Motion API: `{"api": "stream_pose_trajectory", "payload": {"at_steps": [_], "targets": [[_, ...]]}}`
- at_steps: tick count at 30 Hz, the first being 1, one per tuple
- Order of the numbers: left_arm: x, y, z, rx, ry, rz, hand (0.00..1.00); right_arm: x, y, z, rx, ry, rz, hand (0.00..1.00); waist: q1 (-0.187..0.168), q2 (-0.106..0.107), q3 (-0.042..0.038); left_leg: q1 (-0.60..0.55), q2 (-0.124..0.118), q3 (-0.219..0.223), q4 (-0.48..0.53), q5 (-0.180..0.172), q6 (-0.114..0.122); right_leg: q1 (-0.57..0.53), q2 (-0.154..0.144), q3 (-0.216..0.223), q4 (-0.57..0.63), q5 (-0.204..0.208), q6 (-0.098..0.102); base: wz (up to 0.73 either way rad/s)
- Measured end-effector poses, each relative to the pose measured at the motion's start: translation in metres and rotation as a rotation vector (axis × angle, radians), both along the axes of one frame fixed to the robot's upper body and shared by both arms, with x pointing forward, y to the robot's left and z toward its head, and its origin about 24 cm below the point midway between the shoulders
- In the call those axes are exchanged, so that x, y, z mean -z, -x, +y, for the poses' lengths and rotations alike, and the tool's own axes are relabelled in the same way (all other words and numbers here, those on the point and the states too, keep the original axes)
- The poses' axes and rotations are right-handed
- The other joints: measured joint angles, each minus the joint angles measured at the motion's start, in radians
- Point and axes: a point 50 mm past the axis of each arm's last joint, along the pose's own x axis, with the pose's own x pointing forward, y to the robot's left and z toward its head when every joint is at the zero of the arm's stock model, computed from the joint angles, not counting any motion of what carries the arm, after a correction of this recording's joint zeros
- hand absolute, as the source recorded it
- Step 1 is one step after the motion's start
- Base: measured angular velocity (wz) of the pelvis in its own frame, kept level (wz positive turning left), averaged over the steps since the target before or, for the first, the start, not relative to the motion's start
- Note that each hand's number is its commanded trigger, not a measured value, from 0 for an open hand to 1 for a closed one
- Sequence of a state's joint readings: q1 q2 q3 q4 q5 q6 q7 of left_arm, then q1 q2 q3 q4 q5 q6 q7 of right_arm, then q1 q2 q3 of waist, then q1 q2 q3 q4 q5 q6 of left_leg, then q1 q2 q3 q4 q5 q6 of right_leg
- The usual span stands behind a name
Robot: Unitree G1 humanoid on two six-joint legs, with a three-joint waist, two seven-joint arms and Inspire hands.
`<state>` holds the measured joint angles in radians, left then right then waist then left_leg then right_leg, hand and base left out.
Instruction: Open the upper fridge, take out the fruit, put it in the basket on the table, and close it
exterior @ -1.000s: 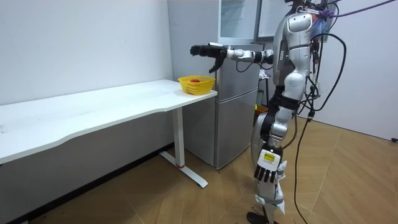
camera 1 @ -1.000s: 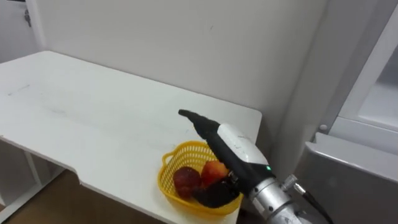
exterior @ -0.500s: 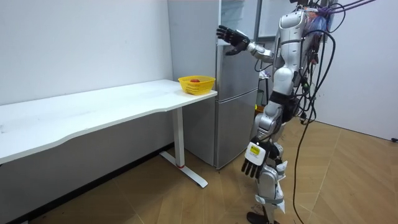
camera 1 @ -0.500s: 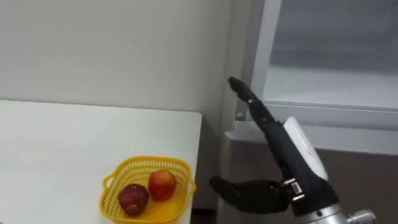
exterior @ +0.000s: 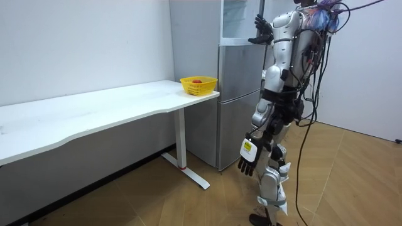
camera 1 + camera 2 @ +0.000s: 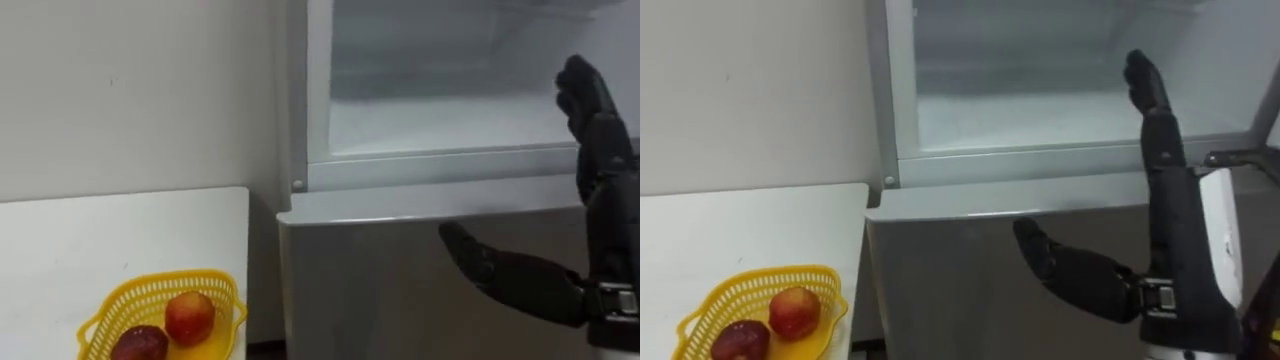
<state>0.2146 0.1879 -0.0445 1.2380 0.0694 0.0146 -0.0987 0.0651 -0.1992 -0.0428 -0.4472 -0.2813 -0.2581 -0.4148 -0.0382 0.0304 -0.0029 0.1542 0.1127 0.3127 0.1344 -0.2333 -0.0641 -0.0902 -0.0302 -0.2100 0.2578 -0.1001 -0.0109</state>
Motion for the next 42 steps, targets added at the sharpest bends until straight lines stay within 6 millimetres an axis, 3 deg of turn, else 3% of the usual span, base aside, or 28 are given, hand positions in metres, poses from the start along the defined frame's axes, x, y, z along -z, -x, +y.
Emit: {"api": "stream_pose_trajectory", "payload": {"at_steps": [3,9,17,27,33,35,37,42], "targets": [[0.0,0.001,0.0,0.0,-0.001,0.003,0.0,0.001,0.004,-0.009,0.064,-0.033,-0.019,0.0,-0.015,-0.001,0.0006,0.001,0.001,0.003,0.0,-0.001,0.0,0.0,0.003,0.006,-0.002,0.0,0.0,-0.04],[0.0,0.005,-0.001,0.006,-0.005,0.012,0.0,0.025,0.019,-0.02,0.137,-0.049,0.084,0.0,-0.038,-0.001,0.0008,0.01,0.001,0.014,0.0,-0.005,0.0,0.002,0.006,0.016,-0.003,0.0,0.001,-0.06],[-0.001,0.003,0.001,0.019,-0.021,0.0,0.0,0.08,0.031,-0.034,0.225,-0.064,0.346,0.0,-0.043,-0.008,0.0025,0.014,0.003,0.045,-0.001,-0.015,-0.001,-0.012,0.017,0.044,0.0,0.0,0.003,-0.11],[-0.001,0.004,0.002,0.017,0.001,0.012,0.0,0.145,0.04,-0.031,0.186,-0.087,0.688,0.0,-0.041,-0.01,0.0014,0.015,0.002,0.059,0.001,-0.015,-0.001,-0.015,0.019,0.055,-0.003,0.0,0.004,-0.04],[-0.002,0.003,0.002,0.015,-0.004,0.014,0.0,0.201,0.064,-0.039,0.173,-0.145,1.003,0.0,-0.04,-0.012,0.0002,0.015,0.001,0.057,0.003,-0.015,-0.001,-0.014,0.016,0.052,-0.002,-0.001,0.005,0.01],[-0.002,0.004,0.003,0.015,-0.011,0.007,0.0,0.23,0.083,-0.046,0.2,-0.203,1.163,0.0,-0.041,-0.018,0.0006,0.013,0.0,0.05,0.003,-0.015,-0.001,-0.011,0.013,0.045,-0.003,-0.004,0.009,0.11],[-0.003,0.005,0.003,0.012,-0.012,0.002,0.0,0.246,0.097,-0.049,0.219,-0.235,1.263,0.0,-0.038,-0.023,0.0036,0.011,0.0,0.048,0.002,-0.015,-0.001,-0.013,0.013,0.046,-0.006,-0.004,0.009,0.0],[-0.003,0.007,0.004,0.005,-0.014,0.005,0.0,0.272,0.122,-0.056,0.243,-0.309,1.427,0.0,-0.038,-0.022,0.0014,0.005,0.002,0.044,-0.001,-0.015,0.0,-0.013,0.016,0.043,-0.017,0.003,0.008,0.0]]}}
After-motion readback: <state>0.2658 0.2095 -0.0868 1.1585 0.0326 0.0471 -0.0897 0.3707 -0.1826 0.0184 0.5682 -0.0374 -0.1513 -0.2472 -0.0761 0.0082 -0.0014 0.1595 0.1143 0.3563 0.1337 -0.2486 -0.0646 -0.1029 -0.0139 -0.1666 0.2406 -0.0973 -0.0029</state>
